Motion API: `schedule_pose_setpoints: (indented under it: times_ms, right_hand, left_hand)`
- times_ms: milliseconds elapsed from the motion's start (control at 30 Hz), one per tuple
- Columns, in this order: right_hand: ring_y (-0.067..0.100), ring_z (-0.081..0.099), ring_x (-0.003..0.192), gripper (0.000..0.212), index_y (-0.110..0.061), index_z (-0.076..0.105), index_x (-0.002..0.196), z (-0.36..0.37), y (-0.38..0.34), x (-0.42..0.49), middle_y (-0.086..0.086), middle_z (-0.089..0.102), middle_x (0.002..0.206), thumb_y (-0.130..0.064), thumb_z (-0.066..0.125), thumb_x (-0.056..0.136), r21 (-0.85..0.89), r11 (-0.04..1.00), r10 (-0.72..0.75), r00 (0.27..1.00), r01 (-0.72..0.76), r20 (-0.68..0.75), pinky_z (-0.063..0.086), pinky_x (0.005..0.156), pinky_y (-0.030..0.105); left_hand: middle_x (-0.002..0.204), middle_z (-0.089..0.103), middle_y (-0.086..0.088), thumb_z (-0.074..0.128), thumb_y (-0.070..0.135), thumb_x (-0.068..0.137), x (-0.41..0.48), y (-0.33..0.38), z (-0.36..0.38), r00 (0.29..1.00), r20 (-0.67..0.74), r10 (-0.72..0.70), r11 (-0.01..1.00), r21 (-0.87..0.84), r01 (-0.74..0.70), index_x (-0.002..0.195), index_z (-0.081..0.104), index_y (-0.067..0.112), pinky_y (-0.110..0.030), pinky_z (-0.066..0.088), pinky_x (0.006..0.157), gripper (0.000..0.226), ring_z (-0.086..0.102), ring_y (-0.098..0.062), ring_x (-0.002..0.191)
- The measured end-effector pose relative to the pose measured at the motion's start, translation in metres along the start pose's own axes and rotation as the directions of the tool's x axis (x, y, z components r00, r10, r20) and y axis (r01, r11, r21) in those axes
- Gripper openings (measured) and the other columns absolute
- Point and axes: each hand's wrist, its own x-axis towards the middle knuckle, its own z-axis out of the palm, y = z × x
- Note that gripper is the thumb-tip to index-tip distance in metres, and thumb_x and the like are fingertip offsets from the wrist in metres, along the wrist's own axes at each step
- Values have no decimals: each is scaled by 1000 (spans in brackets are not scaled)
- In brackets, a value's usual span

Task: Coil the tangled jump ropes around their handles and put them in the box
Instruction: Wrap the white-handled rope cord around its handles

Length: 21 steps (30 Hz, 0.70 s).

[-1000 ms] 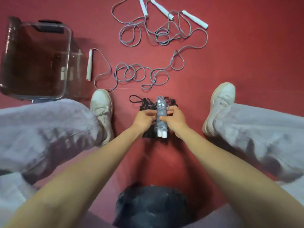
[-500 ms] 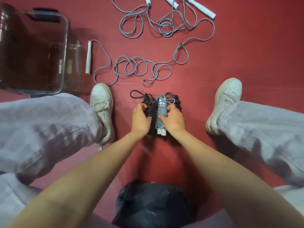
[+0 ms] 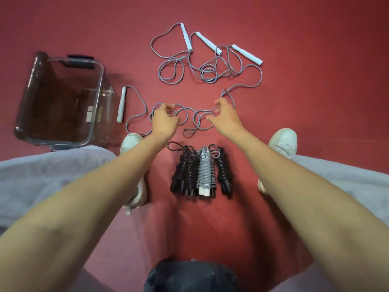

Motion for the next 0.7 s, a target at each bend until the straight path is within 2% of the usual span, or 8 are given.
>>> schedule_pose_setpoints:
  times_ms: [33,100,167,233,400,567,633,700]
  right_hand:
    - [30,52,117,47,-7,46,130,0,-8,11,16,55,127,-15,65,87,6,1000,-18,1000,18,-17,37,93,30]
    - [31,52,115,48,-8,45,131,7,-21,32,16,55,126,-15,64,87,-6,999,-46,999,46,-11,39,94,34]
    - [33,52,117,51,-10,45,133,26,-32,57,17,53,128,-15,65,87,-43,997,-68,997,69,42,40,98,37]
    - [34,48,122,54,-11,44,135,48,-36,72,18,51,130,-15,66,86,-102,989,-95,987,108,128,37,102,37]
    - [32,39,129,49,-11,47,136,117,-58,111,17,47,135,-26,62,91,-221,957,-124,954,187,272,25,107,31]
    - [30,30,133,65,-20,43,137,174,-78,131,11,39,138,-42,68,81,-388,870,-160,917,306,364,28,107,45]
    - [29,28,132,67,-22,43,136,179,-74,133,10,36,137,-41,71,78,-447,813,-204,902,373,380,26,107,47]
    - [28,30,130,66,-21,44,133,175,-65,135,9,38,135,-43,72,78,-484,766,-258,892,423,372,27,104,46]
  left_hand:
    - [114,60,-13,61,-4,82,15,3,-8,1000,-22,18,1000,9,-18,118,58,3,-17,41,66,36,56,-21,92]
    - [119,61,-15,64,1,83,45,-1,-25,998,-56,27,996,81,-22,117,60,5,-22,44,80,35,60,-27,106]
    - [123,60,-20,62,3,85,77,-17,-42,998,-70,3,981,196,11,118,62,2,-30,43,95,33,57,-30,114]
    - [125,59,-26,52,-1,86,95,-36,-54,1000,-14,-23,935,354,27,118,63,-2,-33,37,102,34,54,-34,119]
    - [128,55,-27,56,6,91,133,-76,-67,999,18,-46,850,525,30,128,57,1,-31,28,104,38,46,-36,125]
    - [122,52,-27,47,6,91,155,-98,-57,1000,-5,-19,833,553,19,123,59,1,-36,32,102,34,48,-40,118]
    - [119,56,-24,51,21,94,159,-101,-50,1000,0,-21,831,555,18,116,60,2,-38,35,97,30,51,-38,115]
    - [115,61,-19,56,43,92,160,-103,-42,996,-16,-85,811,580,79,112,57,6,-40,42,89,42,57,-37,110]
